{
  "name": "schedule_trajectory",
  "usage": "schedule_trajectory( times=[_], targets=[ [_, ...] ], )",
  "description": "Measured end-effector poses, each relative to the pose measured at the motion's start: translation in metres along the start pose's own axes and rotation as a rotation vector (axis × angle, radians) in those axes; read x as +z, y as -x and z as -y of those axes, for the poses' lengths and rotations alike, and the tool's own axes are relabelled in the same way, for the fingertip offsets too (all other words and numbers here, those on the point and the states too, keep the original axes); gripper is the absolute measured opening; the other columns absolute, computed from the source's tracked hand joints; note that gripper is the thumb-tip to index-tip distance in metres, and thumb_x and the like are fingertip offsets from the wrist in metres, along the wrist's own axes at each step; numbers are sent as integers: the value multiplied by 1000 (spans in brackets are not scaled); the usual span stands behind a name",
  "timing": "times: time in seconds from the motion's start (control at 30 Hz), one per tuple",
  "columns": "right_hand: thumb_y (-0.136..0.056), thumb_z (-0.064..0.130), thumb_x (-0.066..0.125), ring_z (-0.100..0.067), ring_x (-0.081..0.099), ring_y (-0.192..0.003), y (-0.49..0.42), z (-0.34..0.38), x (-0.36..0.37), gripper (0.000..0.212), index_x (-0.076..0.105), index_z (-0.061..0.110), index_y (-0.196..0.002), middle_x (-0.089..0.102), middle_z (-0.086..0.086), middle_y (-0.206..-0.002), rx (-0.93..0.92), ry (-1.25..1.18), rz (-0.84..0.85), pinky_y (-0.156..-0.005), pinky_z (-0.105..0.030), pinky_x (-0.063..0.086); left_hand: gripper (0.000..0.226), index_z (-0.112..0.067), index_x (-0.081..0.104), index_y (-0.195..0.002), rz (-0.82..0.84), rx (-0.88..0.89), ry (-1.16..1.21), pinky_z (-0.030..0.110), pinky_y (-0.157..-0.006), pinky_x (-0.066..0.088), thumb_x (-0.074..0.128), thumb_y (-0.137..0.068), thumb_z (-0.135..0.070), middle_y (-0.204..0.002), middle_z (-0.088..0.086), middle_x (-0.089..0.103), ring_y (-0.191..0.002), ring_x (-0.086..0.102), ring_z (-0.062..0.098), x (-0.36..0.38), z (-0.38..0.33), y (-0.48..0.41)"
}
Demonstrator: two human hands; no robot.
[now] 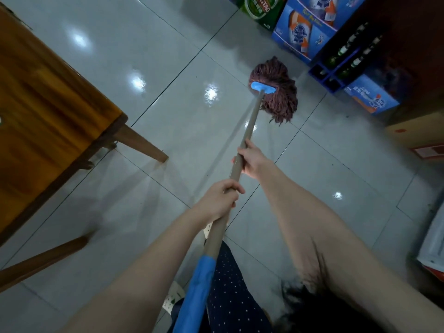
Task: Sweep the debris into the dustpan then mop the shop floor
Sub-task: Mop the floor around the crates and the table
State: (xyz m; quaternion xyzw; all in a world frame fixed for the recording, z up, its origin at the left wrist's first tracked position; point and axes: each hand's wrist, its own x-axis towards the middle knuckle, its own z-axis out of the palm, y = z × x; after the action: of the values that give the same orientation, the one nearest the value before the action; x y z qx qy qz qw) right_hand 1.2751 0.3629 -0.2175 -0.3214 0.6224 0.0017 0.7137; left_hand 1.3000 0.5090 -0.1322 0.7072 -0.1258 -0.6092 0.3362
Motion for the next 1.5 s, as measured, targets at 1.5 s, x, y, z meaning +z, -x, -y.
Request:
schedule_trajectory(
  times=[1.5],
  targets=[
    [-96, 2, 42, -13, 43, -56, 112, -195, 97, 51, 32, 31, -137, 46, -3, -73, 43, 18, 35, -53, -28, 48, 24, -36, 53, -74, -174, -43, -11, 26, -43, 38, 63, -73, -15, -55, 3, 53, -36, 49, 20, -54, 179, 173]
  ],
)
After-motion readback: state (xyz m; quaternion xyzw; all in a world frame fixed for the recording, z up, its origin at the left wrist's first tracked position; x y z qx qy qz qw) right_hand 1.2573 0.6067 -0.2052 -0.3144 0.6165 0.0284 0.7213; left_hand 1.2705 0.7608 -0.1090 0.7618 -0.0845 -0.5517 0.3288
